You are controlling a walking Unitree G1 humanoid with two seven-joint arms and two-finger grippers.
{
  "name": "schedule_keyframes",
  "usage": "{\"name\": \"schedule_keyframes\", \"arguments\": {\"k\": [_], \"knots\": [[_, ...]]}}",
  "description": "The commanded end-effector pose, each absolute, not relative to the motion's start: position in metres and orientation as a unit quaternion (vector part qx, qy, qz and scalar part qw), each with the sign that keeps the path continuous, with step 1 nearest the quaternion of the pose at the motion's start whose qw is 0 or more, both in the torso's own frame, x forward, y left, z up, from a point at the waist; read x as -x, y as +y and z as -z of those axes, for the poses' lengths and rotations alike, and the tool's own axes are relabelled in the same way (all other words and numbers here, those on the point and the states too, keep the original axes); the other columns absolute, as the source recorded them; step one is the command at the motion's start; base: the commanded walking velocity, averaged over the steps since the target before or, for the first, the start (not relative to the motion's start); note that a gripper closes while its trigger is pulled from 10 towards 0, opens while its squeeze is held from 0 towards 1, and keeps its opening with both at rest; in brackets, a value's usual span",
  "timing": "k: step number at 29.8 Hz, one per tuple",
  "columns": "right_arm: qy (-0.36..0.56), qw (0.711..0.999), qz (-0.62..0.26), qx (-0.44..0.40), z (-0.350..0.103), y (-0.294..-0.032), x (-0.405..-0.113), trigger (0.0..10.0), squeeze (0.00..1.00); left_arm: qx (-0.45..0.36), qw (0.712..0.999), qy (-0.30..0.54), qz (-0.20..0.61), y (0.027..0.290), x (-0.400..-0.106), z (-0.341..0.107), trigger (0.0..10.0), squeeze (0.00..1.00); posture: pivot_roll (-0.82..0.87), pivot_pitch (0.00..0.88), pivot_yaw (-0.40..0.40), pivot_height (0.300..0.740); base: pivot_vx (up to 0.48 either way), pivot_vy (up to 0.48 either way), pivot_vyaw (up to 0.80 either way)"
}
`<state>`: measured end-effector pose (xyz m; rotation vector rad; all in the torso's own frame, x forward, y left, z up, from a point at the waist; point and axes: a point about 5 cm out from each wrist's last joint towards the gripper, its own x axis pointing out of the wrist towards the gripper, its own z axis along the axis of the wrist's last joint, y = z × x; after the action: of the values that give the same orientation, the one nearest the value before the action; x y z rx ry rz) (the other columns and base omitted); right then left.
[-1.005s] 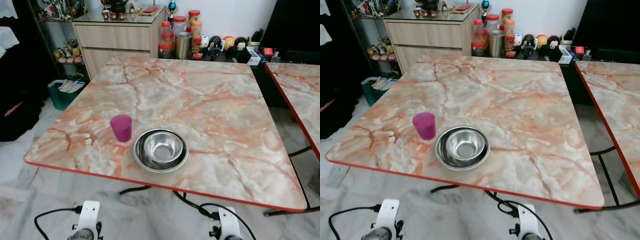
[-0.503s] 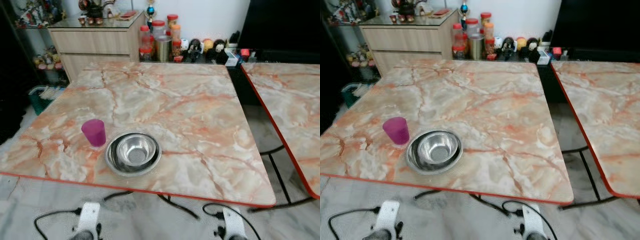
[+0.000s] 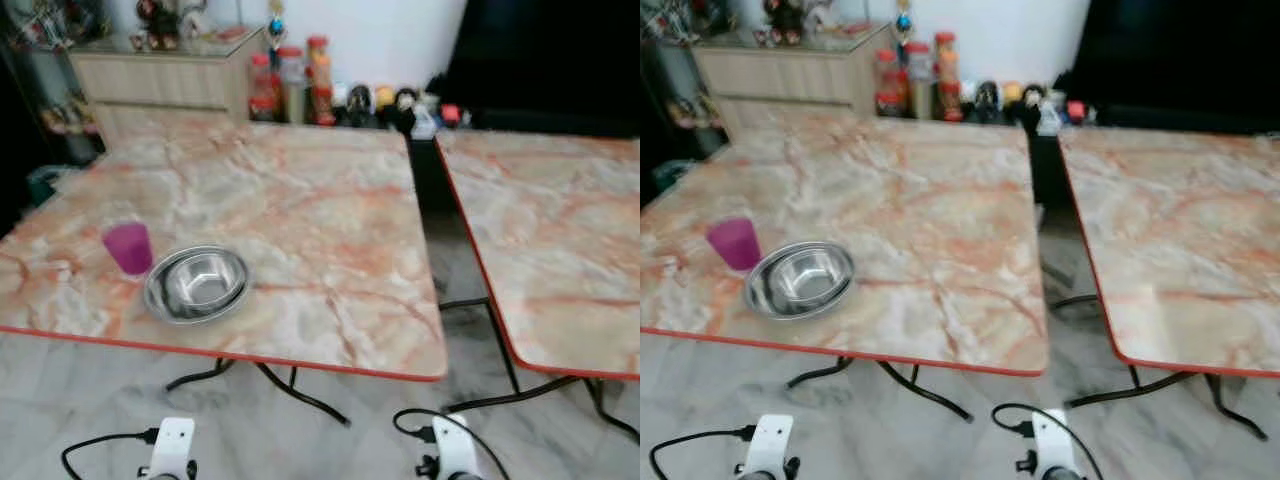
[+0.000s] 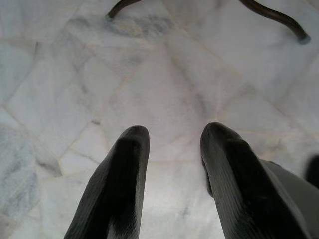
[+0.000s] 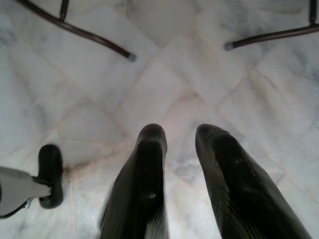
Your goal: Setting the table
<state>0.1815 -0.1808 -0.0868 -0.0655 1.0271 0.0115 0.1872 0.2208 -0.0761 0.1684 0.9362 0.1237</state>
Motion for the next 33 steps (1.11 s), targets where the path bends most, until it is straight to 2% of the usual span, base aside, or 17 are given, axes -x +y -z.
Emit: {"name": "schedule_keyframes", "arguments": {"k": [1, 30, 33], "knots": [[0.488, 0.872, 0.002, 0.036, 0.0849, -0.1890, -0.1832, 10.0, 0.00, -0.078, 0.886, 0.454, -0.055, 0.2144, -0.1883, 0.0772, 10.0, 0.00, 0.08, 0.000, -0.003, 0.740, 0.000, -0.442, 0.00], [0.492, 0.869, -0.011, 0.054, 0.0850, -0.1890, -0.1834, 10.0, 0.00, -0.072, 0.879, 0.469, -0.054, 0.2154, -0.1803, 0.0812, 10.0, 0.00, 0.07, 0.000, 0.001, 0.740, 0.000, -0.448, 0.04], [0.491, 0.870, -0.007, 0.051, 0.0850, -0.1892, -0.1832, 10.0, 0.00, -0.069, 0.877, 0.472, -0.056, 0.2151, -0.1792, 0.0819, 10.0, 0.00, 0.07, 0.000, 0.001, 0.740, 0.000, 0.000, 0.00]]}}
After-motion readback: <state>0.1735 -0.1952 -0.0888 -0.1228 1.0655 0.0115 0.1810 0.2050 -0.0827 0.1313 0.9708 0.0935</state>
